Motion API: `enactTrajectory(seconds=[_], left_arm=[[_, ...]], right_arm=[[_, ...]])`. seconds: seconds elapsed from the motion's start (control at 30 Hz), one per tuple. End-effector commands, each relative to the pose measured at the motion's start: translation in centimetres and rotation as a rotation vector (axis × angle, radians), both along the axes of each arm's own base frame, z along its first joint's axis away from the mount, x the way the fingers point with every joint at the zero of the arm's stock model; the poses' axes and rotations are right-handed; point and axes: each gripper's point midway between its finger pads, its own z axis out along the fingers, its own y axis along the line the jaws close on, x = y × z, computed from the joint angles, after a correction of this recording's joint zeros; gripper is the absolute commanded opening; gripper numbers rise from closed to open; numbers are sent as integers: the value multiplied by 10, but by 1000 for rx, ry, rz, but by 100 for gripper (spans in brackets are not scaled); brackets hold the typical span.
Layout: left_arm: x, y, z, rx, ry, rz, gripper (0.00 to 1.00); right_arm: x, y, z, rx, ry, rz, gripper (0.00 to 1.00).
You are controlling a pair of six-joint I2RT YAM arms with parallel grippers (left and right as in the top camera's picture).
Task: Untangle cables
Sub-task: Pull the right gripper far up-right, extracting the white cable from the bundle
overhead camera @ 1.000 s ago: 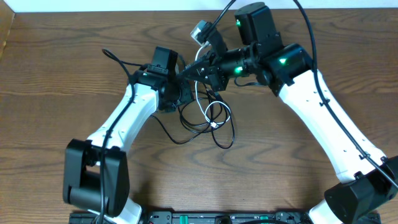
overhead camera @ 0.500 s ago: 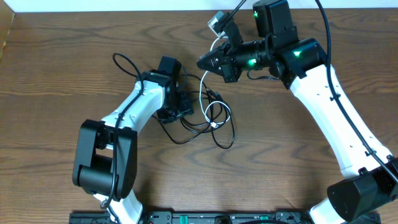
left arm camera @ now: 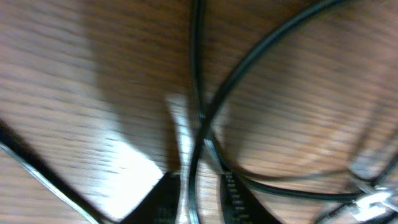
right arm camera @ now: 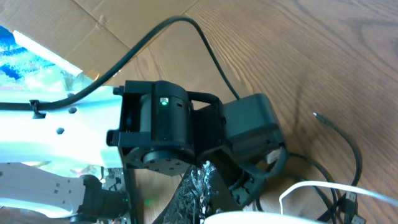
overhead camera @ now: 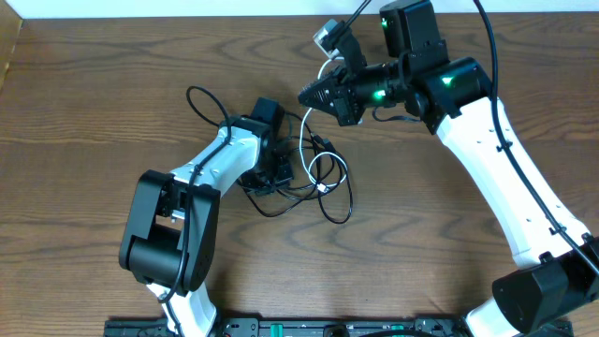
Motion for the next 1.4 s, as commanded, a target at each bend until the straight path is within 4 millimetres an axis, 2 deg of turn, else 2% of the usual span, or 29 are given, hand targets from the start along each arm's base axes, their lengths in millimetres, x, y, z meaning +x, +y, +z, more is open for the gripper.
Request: enactTrajectory(seconds=[0.0, 0.1, 0.23, 0.43, 0.53, 0.73, 0.9, 1.17, 1.37], left_arm=[[-5, 26, -8, 137, 3, 0, 15], [-8, 41, -8, 209, 10, 2, 9], [-13, 60, -6, 278, 37, 16, 8], [-14, 86, -5, 329, 61, 65, 8], [-14, 94, -5, 332, 67, 91, 8], [-18, 108, -8, 338, 87, 128, 8], [-25, 119, -11, 371, 104, 139, 8], [-24, 119, -12, 369, 99, 141, 8], [-23, 119, -12, 368, 97, 142, 8]], right_arm=[[6, -12, 8, -2, -22, -28, 1], [14, -24, 4, -18, -8, -66, 1], [22, -46, 1, -31, 26, -119, 1], [34, -81, 14, -20, 7, -204, 1], [39, -99, 31, -2, -48, -250, 1], [38, -138, 81, 42, -209, -343, 1], [26, -171, 127, 67, -362, -426, 1], [-5, -196, 188, 92, -592, -499, 1], [-4, -226, 203, 7, -670, -700, 1]])
